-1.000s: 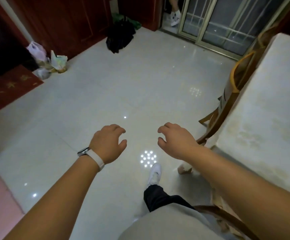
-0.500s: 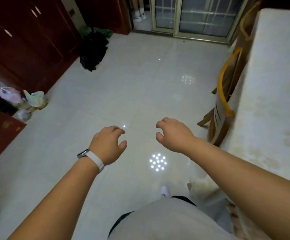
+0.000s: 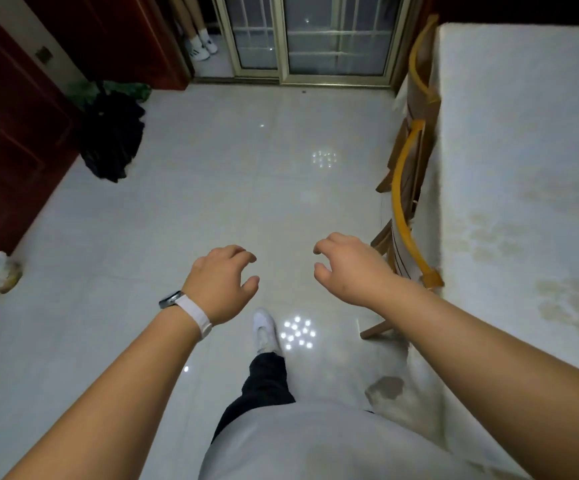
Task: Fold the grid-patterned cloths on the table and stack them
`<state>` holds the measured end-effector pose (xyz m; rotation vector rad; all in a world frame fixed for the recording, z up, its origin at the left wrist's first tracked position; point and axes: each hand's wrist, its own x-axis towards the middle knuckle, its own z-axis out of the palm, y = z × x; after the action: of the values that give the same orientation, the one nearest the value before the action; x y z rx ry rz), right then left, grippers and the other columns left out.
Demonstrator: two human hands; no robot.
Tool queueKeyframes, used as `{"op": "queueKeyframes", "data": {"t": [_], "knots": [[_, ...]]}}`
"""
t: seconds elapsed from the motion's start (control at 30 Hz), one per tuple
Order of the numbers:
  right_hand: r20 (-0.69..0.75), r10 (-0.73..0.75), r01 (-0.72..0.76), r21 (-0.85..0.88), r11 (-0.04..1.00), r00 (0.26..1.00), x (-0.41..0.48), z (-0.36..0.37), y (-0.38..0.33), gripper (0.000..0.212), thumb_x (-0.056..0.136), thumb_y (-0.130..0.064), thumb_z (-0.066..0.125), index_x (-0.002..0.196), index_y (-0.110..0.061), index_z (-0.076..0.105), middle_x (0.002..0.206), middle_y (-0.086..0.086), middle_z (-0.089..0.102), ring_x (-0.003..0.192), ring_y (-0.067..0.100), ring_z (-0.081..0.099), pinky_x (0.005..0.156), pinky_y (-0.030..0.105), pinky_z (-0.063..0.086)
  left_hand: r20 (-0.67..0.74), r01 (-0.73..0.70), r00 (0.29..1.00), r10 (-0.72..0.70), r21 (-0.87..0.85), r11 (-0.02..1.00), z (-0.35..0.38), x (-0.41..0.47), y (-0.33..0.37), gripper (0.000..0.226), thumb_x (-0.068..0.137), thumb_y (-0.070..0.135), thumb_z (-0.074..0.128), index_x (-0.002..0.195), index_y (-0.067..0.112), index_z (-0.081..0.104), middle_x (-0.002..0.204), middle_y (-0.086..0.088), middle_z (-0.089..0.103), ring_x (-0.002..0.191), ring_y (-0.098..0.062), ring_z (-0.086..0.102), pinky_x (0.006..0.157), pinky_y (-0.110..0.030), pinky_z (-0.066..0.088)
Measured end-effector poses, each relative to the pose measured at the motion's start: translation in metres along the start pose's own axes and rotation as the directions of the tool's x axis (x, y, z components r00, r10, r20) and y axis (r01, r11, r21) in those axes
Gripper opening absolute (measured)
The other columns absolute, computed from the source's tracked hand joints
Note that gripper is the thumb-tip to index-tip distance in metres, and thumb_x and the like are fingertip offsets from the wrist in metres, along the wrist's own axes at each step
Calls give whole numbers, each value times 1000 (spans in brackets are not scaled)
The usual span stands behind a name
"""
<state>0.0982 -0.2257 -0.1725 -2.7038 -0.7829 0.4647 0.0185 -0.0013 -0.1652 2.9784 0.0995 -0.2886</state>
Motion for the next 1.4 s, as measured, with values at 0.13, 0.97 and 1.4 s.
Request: {"op": "queueKeyframes", "data": {"t": [0.13, 0.97, 1.4], "knots": [[-17, 53, -53, -6, 999, 998, 55, -16, 6, 41, 94, -35, 46, 130, -19, 53, 129, 4, 54, 116, 26, 51, 92, 40, 46, -11, -60, 998, 60, -14, 998, -9, 65, -23, 40, 91, 40, 51, 127, 24, 56, 133, 4, 54, 122, -20, 48, 99, -38, 39], [-148, 371, -377, -8, 926, 916, 356, -162, 82, 39, 95, -37, 46, 129, -21, 53, 127, 1, 54, 117, 22, 52, 92, 39, 46, -22, -392, 920, 392, -43, 919, -125, 480, -79, 42, 90, 39, 54, 128, 21, 55, 133, 1, 54, 122, -24, 47, 101, -39, 39], [-157, 413, -397, 121, 910, 897, 517, -223, 217, 38, 95, -38, 45, 128, -21, 54, 127, 2, 53, 118, 25, 50, 93, 37, 41, 81, -457, 888, 452, 63, 887, -160, 698, -25, 47, 85, 44, 49, 125, 20, 58, 129, -1, 57, 118, -26, 52, 97, -40, 43]]}}
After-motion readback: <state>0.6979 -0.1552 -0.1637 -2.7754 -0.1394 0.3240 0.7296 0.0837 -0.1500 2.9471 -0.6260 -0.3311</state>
